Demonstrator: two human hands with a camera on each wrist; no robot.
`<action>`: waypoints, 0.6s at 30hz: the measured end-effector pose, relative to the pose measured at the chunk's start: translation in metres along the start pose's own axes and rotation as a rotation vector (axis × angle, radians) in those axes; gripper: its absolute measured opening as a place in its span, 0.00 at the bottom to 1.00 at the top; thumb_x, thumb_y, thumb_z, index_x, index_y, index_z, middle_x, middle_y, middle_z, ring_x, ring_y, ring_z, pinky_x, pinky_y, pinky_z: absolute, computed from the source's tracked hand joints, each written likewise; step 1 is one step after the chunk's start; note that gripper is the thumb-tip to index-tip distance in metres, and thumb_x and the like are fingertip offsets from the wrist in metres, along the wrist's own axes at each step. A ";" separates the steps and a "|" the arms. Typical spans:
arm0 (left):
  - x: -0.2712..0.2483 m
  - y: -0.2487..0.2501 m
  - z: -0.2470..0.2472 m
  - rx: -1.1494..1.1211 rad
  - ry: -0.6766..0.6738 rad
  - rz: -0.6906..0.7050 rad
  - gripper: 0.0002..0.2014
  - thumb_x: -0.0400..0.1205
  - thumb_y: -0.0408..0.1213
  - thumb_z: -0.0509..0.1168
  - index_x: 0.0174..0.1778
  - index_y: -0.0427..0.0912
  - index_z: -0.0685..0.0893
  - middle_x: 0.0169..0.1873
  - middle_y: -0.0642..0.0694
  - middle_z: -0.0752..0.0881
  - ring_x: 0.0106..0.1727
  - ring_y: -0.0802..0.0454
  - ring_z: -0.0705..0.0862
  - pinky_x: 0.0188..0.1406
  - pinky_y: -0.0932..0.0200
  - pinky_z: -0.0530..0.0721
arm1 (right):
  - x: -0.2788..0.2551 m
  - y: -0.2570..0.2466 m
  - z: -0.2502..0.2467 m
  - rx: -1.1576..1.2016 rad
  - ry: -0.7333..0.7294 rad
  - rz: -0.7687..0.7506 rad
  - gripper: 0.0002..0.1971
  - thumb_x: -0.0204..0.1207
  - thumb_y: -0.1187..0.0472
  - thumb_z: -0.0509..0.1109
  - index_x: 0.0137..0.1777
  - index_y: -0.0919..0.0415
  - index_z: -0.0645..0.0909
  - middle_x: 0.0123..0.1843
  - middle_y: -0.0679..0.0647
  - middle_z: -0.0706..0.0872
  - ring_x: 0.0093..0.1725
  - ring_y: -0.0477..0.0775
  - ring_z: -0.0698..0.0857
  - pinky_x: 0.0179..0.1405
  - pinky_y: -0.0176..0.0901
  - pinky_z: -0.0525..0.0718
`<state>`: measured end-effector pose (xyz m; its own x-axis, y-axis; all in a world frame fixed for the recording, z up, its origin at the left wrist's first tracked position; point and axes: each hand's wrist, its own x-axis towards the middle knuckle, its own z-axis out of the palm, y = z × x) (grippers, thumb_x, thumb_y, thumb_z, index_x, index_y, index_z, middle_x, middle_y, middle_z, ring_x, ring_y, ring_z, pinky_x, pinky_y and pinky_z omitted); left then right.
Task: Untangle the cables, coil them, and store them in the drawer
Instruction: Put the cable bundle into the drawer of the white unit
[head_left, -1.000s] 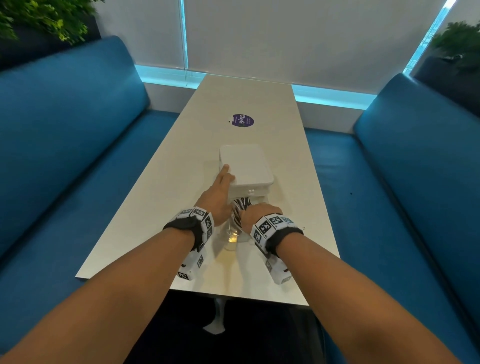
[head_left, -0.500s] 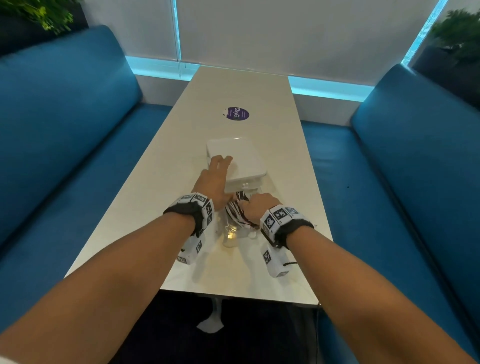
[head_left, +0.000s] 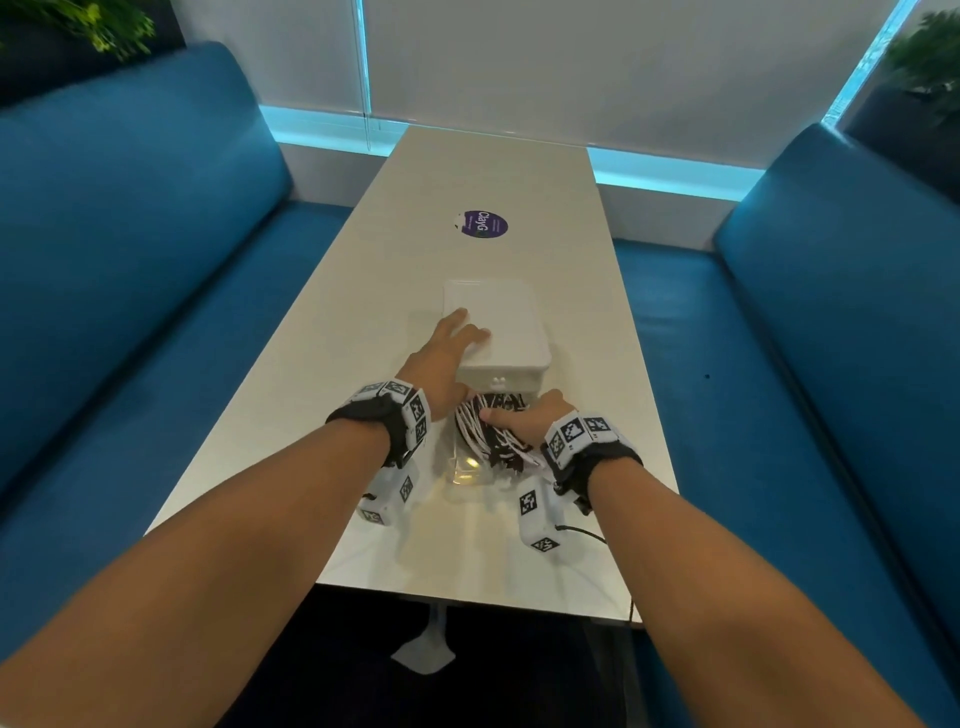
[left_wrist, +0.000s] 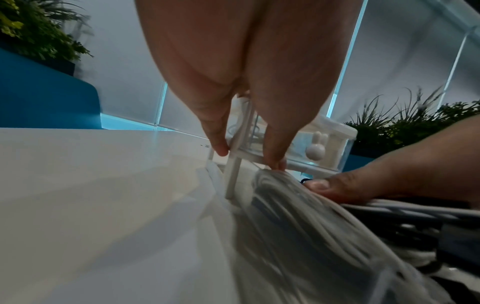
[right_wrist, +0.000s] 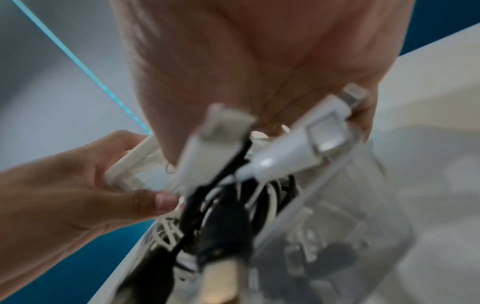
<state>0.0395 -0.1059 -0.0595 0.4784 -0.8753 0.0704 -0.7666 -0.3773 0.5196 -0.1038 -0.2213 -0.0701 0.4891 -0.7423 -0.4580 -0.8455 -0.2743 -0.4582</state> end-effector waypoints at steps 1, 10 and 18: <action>0.000 -0.001 -0.001 -0.002 -0.008 0.012 0.40 0.76 0.28 0.75 0.81 0.53 0.67 0.87 0.48 0.50 0.82 0.43 0.67 0.67 0.52 0.74 | 0.001 -0.001 0.002 0.030 -0.012 -0.039 0.53 0.58 0.28 0.79 0.77 0.62 0.70 0.70 0.60 0.82 0.65 0.63 0.83 0.63 0.52 0.83; -0.003 0.004 -0.011 0.040 -0.134 -0.003 0.53 0.68 0.42 0.83 0.85 0.54 0.58 0.87 0.51 0.43 0.77 0.42 0.74 0.65 0.46 0.83 | 0.005 -0.007 0.008 0.063 -0.027 -0.103 0.56 0.51 0.16 0.67 0.73 0.56 0.75 0.64 0.56 0.85 0.57 0.60 0.86 0.56 0.50 0.84; -0.008 0.008 -0.003 0.094 -0.062 0.005 0.53 0.66 0.41 0.85 0.84 0.51 0.60 0.87 0.49 0.45 0.73 0.40 0.79 0.65 0.47 0.82 | -0.005 0.013 -0.021 0.017 -0.233 -0.169 0.30 0.59 0.33 0.83 0.52 0.55 0.83 0.38 0.50 0.87 0.38 0.51 0.86 0.47 0.49 0.89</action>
<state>0.0308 -0.1011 -0.0536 0.4498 -0.8929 0.0186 -0.8068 -0.3973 0.4373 -0.1221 -0.2344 -0.0579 0.6603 -0.5261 -0.5359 -0.7452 -0.3705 -0.5545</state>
